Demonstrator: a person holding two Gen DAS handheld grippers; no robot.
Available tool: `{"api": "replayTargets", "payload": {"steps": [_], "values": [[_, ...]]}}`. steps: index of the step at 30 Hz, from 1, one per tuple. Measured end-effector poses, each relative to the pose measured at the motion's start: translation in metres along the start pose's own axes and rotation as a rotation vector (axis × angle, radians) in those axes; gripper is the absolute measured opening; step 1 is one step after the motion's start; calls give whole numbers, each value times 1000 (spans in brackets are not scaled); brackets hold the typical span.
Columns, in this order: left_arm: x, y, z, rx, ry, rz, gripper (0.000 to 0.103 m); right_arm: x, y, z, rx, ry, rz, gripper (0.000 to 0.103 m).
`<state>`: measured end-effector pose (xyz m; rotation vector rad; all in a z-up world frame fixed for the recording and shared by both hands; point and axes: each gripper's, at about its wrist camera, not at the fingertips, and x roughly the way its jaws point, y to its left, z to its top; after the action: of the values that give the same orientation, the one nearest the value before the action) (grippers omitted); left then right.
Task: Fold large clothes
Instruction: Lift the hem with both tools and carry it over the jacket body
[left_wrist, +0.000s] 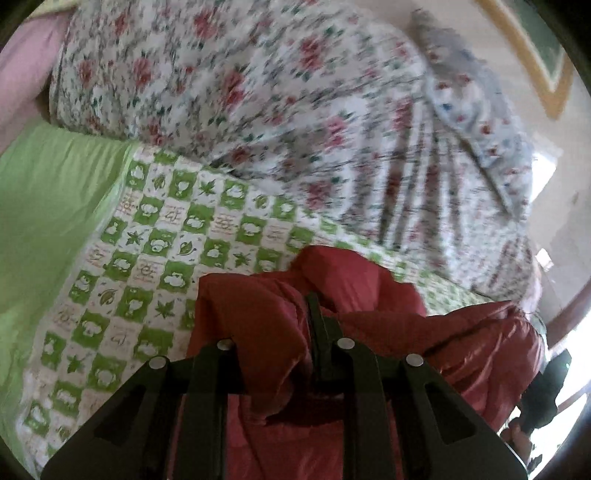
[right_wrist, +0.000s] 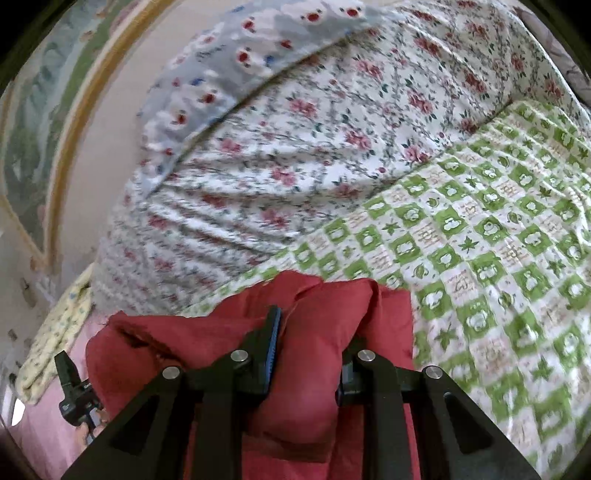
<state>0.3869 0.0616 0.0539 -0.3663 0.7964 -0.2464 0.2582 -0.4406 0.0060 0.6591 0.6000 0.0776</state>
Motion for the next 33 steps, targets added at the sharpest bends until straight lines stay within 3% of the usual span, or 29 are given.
{"api": "replayTargets", "payload": {"steps": [7,18,22,28,33], "values": [[74,6,8,-4,66,70,21,60,-21,9,26,16,-82,23],[122,19,14,-40,98,65,22,109,-50,4,89,23,-141,24],[113,25,13,-67,99,22,28,120,-60,5,116,42,-142,24],[44,28,-2,-7,3,-10,53,124,-58,5,100,37,-168,24],[2,15,-23,48,-13,-76,53,127,-55,6,91,36,-188,25]]}}
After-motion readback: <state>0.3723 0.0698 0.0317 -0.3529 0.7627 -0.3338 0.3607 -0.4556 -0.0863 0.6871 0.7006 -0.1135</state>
